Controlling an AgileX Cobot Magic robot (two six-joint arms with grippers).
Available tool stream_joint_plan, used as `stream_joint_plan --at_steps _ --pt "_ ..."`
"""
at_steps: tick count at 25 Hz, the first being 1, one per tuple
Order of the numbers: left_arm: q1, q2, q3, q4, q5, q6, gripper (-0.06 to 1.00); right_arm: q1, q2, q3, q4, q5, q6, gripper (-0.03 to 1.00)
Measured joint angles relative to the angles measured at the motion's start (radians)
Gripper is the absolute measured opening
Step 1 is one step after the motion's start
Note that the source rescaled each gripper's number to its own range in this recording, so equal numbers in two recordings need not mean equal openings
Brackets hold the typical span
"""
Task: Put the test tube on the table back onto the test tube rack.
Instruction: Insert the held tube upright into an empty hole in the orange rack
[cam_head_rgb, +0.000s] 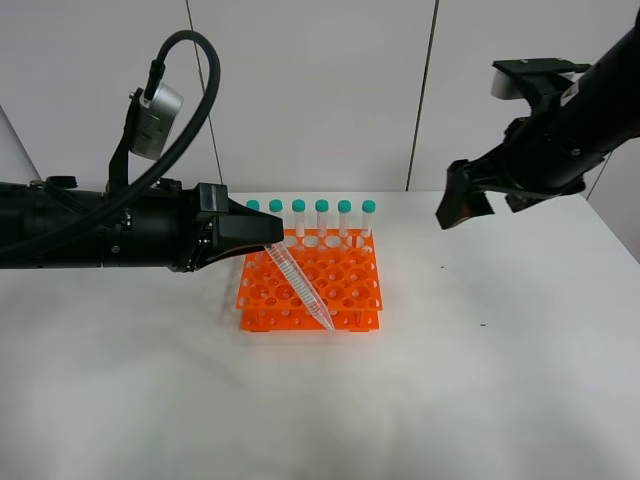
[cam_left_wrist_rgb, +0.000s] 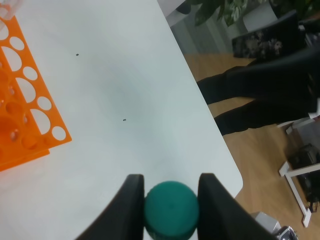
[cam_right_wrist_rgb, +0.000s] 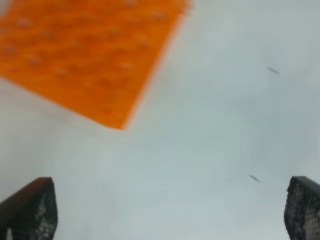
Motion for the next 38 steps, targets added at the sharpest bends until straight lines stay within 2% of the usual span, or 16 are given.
stream_joint_plan --at_steps 3,6,11,14,19,26,32,38 --pt "0.000 0.000 0.000 0.000 0.000 0.000 0.00 -0.103 0.001 0.000 -0.004 0.040 0.012 0.99" --pt "0.000 0.000 0.000 0.000 0.000 0.000 0.00 -0.165 0.001 0.000 -0.010 0.103 0.026 1.00" --pt "0.000 0.000 0.000 0.000 0.000 0.000 0.00 -0.180 0.001 0.000 -0.010 0.223 0.030 0.99" --pt "0.000 0.000 0.000 0.000 0.000 0.000 0.00 -0.180 -0.003 0.004 -0.012 0.242 0.030 1.00" --pt "0.000 0.000 0.000 0.001 0.000 -0.001 0.00 -0.180 -0.097 0.098 -0.015 0.242 0.047 1.00" --pt "0.000 0.000 0.000 0.001 0.016 -0.001 0.00 -0.180 -0.448 0.410 -0.029 0.235 0.076 1.00" --pt "0.000 0.000 0.000 0.001 0.020 -0.001 0.00 -0.180 -0.844 0.686 -0.046 0.087 0.098 1.00" --pt "0.000 0.000 0.000 0.001 0.021 -0.001 0.00 -0.179 -1.121 0.728 -0.111 0.064 0.165 1.00"
